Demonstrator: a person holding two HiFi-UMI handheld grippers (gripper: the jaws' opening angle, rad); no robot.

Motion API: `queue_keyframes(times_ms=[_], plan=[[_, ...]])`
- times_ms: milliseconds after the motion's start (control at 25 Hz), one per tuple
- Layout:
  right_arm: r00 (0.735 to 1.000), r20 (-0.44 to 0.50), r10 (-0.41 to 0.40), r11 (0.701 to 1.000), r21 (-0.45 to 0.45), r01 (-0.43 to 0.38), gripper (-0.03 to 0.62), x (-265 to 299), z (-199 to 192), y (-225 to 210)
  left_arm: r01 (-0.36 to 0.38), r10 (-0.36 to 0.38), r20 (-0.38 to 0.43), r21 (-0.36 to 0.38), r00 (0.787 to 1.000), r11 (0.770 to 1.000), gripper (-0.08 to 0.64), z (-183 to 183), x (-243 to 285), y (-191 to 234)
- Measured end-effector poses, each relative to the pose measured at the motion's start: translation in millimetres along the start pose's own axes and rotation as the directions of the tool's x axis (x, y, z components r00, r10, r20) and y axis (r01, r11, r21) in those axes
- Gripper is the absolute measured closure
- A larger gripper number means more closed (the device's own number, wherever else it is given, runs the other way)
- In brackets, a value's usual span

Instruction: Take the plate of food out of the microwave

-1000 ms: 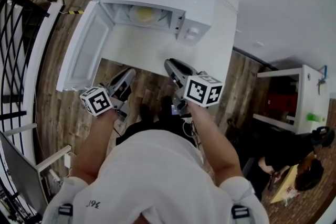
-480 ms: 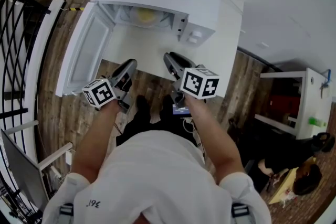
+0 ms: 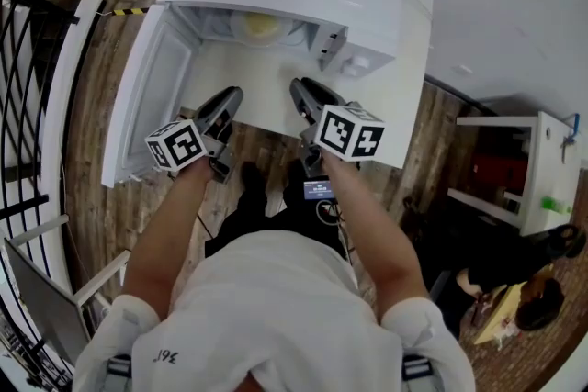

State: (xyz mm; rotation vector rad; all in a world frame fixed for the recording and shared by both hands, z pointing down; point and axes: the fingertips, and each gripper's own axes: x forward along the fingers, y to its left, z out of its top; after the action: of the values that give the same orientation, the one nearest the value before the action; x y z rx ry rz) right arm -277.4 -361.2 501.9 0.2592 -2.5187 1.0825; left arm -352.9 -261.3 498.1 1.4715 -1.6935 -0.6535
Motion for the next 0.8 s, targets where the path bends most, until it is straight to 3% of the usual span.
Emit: queue_keyframes(times_ms=[400, 520, 800], plan=[[0.996, 0.024, -0.084, 0.996, 0.009, 0.084, 0.522, 68, 24, -28, -0.057, 0.056, -0.042, -0.01, 0.998, 0.998, 0.493, 20, 39, 51], [0.992, 0.021, -0.123, 0.992, 0.015, 0.123, 0.521, 83, 28, -36, -0.074, 0.074, -0.044, -0.019, 0.996, 0.997, 0.461, 26, 46, 62], [0.976, 0.053, -0.213, 0.977, 0.04, 0.211, 0.438, 113, 33, -52, -0.09, 0.09, -0.037, -0.011, 0.995, 0.996, 0.456, 43, 69, 80]])
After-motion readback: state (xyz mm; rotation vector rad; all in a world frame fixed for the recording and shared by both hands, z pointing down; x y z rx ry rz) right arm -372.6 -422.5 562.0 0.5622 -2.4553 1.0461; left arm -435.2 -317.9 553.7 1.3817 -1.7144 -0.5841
